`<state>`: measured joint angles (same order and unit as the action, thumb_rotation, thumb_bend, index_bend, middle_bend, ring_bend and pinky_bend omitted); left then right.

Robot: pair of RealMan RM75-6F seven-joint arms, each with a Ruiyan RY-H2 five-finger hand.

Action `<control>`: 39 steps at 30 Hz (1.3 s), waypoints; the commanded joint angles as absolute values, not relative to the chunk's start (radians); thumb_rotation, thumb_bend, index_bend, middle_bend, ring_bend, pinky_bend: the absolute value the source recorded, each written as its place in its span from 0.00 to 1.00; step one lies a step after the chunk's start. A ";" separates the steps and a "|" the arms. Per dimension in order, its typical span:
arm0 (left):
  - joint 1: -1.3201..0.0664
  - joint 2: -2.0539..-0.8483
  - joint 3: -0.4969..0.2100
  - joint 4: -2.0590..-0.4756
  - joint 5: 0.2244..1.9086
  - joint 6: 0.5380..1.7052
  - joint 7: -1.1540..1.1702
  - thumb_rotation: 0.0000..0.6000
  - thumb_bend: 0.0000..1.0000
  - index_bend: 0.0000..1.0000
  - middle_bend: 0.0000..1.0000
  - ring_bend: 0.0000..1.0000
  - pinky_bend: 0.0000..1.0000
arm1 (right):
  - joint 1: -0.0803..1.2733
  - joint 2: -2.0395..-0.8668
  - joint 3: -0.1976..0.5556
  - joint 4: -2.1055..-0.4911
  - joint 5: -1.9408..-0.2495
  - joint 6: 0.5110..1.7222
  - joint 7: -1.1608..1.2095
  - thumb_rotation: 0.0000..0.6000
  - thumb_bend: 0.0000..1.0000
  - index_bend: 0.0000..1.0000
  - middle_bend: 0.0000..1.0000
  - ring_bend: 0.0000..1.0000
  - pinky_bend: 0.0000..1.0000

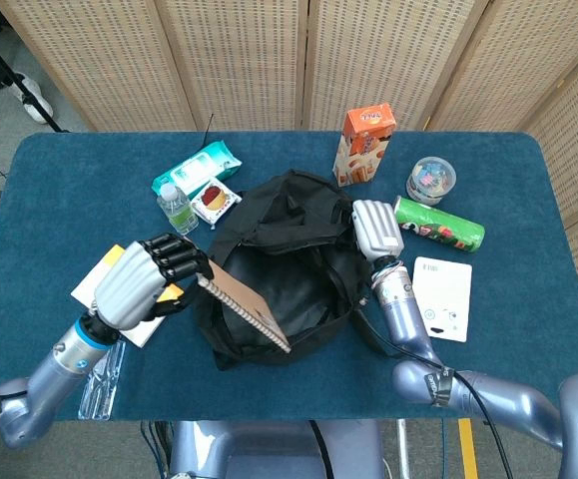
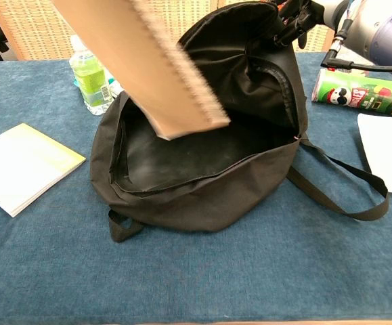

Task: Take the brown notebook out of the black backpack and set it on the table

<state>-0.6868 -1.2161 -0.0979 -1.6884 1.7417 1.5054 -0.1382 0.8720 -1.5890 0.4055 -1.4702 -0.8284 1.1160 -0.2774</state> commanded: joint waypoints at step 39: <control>-0.550 -1.105 -0.129 -1.452 1.400 1.235 -0.379 1.00 0.15 0.00 0.00 0.00 0.09 | 0.855 -1.619 0.351 -1.503 -0.922 1.102 -0.293 1.00 0.60 0.65 0.67 0.58 0.63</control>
